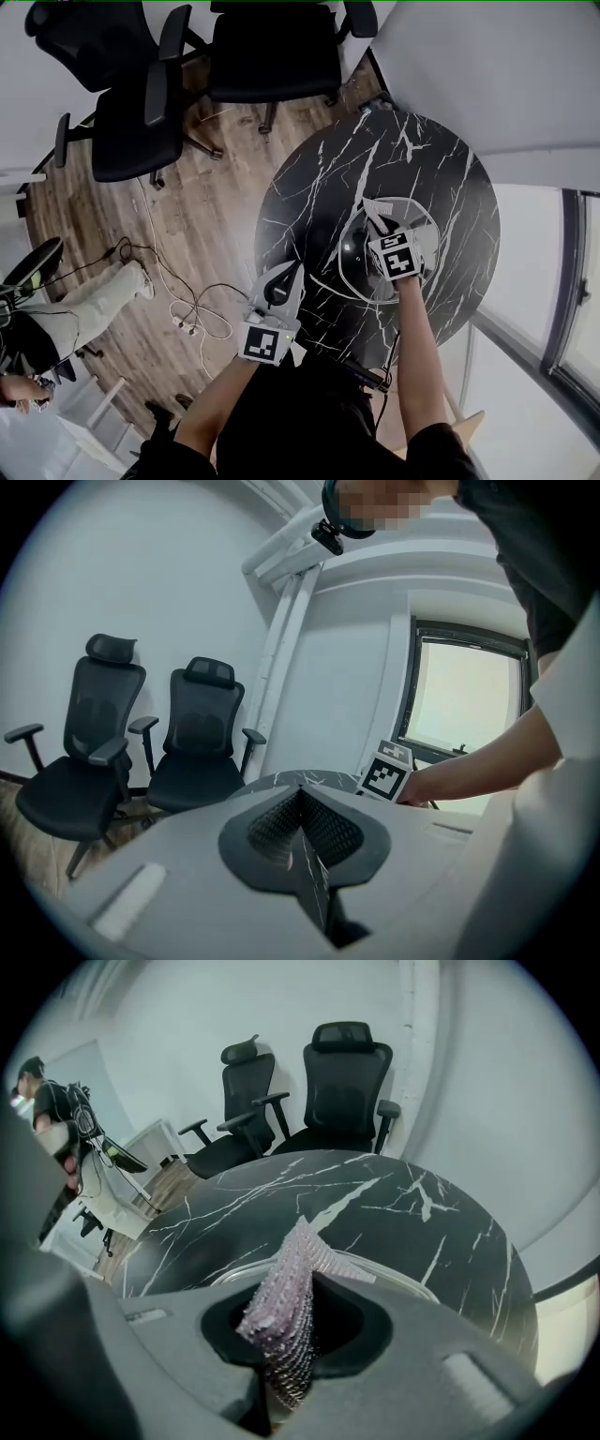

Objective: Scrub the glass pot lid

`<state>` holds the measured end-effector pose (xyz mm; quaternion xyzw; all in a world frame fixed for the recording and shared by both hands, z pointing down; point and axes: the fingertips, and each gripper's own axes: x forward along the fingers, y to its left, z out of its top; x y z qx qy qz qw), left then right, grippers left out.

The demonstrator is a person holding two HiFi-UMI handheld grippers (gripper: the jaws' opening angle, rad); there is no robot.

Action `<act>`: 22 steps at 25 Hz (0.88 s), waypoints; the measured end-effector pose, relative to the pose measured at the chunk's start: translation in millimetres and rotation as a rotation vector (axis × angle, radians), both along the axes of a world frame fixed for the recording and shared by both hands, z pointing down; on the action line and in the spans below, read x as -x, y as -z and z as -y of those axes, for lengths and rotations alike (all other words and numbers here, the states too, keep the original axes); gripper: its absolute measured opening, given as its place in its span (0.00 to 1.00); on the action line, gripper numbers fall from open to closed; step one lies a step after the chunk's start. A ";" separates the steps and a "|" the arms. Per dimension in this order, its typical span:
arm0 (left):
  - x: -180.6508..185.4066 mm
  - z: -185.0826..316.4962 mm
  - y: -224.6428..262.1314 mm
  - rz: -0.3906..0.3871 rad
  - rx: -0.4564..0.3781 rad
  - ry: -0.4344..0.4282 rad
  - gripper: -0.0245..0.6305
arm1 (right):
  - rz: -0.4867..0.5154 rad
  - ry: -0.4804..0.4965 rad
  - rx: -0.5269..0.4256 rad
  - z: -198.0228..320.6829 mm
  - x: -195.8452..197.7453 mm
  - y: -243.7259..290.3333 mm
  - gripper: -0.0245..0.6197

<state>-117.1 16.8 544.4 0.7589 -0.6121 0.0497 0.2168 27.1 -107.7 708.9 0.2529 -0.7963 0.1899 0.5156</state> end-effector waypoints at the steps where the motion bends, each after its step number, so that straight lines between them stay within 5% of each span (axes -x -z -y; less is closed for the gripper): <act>1: 1.8 -0.9 -0.1 0.000 -0.001 0.000 0.04 | -0.003 0.008 0.002 -3.4 2.7 -0.5 0.15; 13: 15.8 -10.6 4.3 -0.010 -0.014 0.011 0.04 | -0.097 0.182 -0.034 -58.2 27.3 -4.2 0.15; 22: 21.2 -21.8 8.0 -0.014 -0.016 0.007 0.04 | -0.075 0.184 0.003 -89.2 41.7 -5.0 0.15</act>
